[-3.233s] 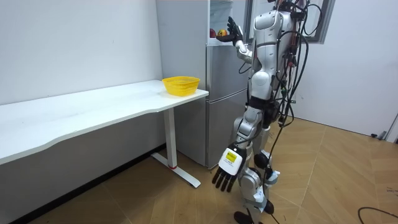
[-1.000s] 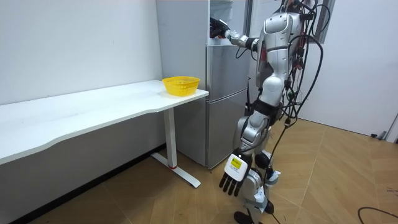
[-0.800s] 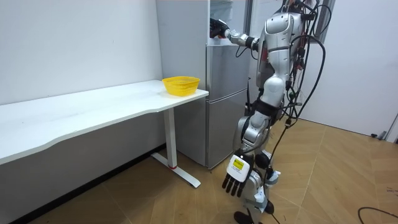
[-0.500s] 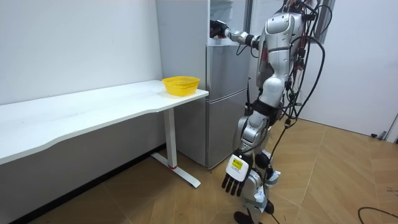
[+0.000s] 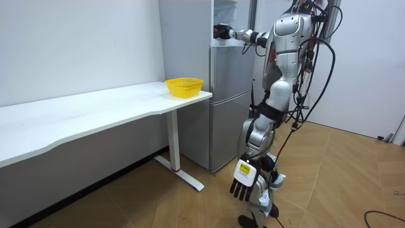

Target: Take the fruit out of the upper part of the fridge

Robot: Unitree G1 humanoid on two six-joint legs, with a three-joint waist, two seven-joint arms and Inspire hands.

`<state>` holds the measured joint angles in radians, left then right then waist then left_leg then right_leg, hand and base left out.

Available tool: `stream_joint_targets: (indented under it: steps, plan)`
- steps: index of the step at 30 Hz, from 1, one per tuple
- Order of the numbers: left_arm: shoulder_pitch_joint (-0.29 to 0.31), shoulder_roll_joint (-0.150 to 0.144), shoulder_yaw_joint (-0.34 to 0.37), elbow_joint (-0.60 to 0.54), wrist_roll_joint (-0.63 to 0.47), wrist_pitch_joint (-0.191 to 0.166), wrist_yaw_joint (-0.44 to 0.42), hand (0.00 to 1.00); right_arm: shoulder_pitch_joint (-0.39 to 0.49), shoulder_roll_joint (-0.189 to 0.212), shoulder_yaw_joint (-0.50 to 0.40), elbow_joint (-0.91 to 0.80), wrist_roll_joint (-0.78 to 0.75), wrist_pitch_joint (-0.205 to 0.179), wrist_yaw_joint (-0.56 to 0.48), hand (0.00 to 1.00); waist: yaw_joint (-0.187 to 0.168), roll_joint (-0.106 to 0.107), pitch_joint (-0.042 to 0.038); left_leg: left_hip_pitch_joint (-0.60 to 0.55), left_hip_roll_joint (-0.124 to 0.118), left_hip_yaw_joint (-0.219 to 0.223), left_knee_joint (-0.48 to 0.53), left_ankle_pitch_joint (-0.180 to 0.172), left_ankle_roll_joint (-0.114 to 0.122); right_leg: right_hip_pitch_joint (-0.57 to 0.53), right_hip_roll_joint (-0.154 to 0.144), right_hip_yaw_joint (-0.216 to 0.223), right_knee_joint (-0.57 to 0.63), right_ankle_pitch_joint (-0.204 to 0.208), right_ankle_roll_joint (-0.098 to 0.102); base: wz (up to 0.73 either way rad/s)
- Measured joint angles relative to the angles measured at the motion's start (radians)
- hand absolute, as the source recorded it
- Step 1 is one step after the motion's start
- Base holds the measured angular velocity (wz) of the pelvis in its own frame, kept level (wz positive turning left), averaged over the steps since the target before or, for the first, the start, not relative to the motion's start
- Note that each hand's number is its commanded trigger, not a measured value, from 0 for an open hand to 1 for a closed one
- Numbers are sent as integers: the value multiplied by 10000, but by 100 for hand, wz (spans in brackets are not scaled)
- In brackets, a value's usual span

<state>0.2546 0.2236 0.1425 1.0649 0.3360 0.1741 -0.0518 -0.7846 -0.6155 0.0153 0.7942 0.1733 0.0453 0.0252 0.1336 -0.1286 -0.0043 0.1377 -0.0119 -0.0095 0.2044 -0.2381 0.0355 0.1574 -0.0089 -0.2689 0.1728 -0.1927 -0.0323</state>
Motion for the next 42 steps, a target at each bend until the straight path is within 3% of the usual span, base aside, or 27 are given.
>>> stream_joint_targets:
  steps: [3,9,12,20,25,30,32,33,37,42]
  plan:
    - [-66,4,-30,0,1,0,2,0,-33,-203,-6,26,1,-12,-40,100,32,9,9,20,-1,8,-10,0,0,7,4,61,-18,0,0,0]
    - [-155,4,-68,0,1,-6,16,0,-298,-211,2,110,121,-121,-62,100,51,110,86,109,8,51,-57,1,1,11,19,158,-42,-1,1,-4]
    - [-202,6,-72,1,1,-26,45,0,-300,-210,1,111,180,-195,-80,100,57,113,89,106,6,53,-62,0,1,14,17,171,-34,-1,1,0]
    - [-235,36,-73,-1,-1,-103,81,0,-145,-183,26,-461,269,-201,-414,100,58,112,84,56,7,55,-51,0,1,-70,22,189,-26,0,0,0]
    - [-213,23,-79,5,20,-169,324,0,607,-81,-78,-2249,127,104,-1290,100,46,162,5,-257,12,76,7,3,1,-452,15,203,140,12,-16,-4]
    - [-105,-36,-127,81,-200,-585,830,0,2543,691,-736,-5797,-817,216,-2996,100,-63,498,-62,-251,10,85,-16,4,2,-476,20,200,113,12,-15,-5]
    - [-39,-48,-138,157,-211,-773,1016,0,3134,1128,-905,-6985,-1091,199,-3470,100,-192,618,-73,-223,-2,114,-64,4,1,-462,59,212,111,12,-15,0]
    - [-39,-41,-204,159,-238,-871,1133,0,3487,1354,-905,-7848,-1090,127,-3725,100,-229,678,-41,-218,-1,169,-77,4,1,-469,111,223,96,12,-15,-5]
    - [-94,-84,-284,352,-280,-1231,1418,0,4159,1686,-825,-9530,-1500,-283,-4297,100,-203,692,-7,-142,31,333,-119,7,-4,-465,111,352,89,12,-16,-10]
    - [-67,-188,-288,965,-279,-1431,1492,0,4321,2113,-851,-10930,-2741,-1262,-5253,100,-231,697,41,-66,89,408,-161,6,-5,-443,108,473,109,12,-15,-6]
